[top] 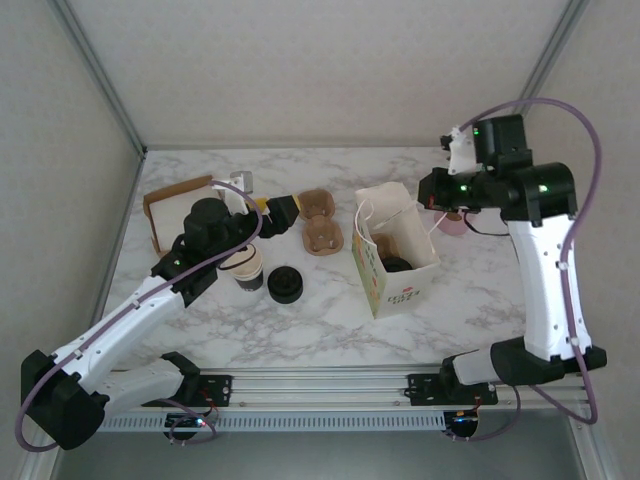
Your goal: Pack the takeout coffee
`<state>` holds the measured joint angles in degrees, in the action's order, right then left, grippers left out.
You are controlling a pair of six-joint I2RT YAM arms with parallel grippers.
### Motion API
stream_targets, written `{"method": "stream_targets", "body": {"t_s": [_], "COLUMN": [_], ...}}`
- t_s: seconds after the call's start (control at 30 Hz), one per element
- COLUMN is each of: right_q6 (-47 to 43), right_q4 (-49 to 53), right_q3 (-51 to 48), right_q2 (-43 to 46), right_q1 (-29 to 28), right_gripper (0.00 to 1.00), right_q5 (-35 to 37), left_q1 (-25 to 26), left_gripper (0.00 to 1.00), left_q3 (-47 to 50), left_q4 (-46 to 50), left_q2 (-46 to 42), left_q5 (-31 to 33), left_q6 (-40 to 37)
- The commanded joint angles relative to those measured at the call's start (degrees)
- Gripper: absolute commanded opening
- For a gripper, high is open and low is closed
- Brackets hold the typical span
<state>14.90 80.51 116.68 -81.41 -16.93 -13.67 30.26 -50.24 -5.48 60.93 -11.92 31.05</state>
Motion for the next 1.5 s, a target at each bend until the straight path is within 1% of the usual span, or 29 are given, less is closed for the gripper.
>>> {"method": "stream_targets", "body": {"t_s": [0.0, 0.23, 0.47, 0.53, 0.63, 0.8, 1.0, 1.13, 1.37, 1.47], "right_q6": [-1.0, -0.9, -1.6, -1.8, -1.9, -2.2, -2.1, -2.0, -1.7, -1.6], "right_q4": [1.0, -0.9, -3.0, -3.2, -3.7, -3.3, -3.0, -3.7, -7.7, -9.6], "right_q3": [1.5, 2.0, 1.5, 1.7, 2.0, 3.4, 6.0, 6.8, 3.7, 1.8], "right_q2": [-3.2, -9.5, -15.2, -16.8, -18.9, -21.3, -20.7, -19.2, -13.7, -11.0], "right_q1": [-2.6, -5.6, -5.7, -5.7, -5.7, -5.7, -5.7, -5.7, -5.7, -5.7], "right_gripper": [0.01, 0.01, 0.05, 0.08, 0.1, 0.23, 0.26, 0.3, 0.45, 0.54], "right_q5": [6.7, 7.5, 6.9, 6.2, 6.0, 6.8, 7.3, 6.5, 4.0, 3.1], "left_q1": [-0.4, -0.4, -0.4, -0.5, -0.4, -0.5, -0.6, -1.1, -3.8, -5.4], "left_gripper": [1.0, 1.0, 1.0, 1.0, 1.0, 1.0, 1.0, 1.0, 1.0, 1.0], "left_q3": [-0.3, -0.3, -0.7, -0.9, -1.1, -1.7, -2.9, -3.9, -5.9, -6.3], "left_q4": [-0.5, -0.2, -0.1, -0.1, -0.1, 0.7, 1.6, 2.3, 5.4, 6.5], "left_q2": [-0.2, -0.1, 0.3, 0.6, 0.8, 1.9, 3.4, 4.4, 6.2, 6.3], "left_q5": [1.0, 1.3, 1.2, 1.1, 1.1, 1.3, 2.1, 3.0, 5.2, 5.9], "left_q6": [-1.3, -1.9, -2.5, -2.7, -2.8, -2.8, -2.5, -2.2, -2.0, -1.8]}}
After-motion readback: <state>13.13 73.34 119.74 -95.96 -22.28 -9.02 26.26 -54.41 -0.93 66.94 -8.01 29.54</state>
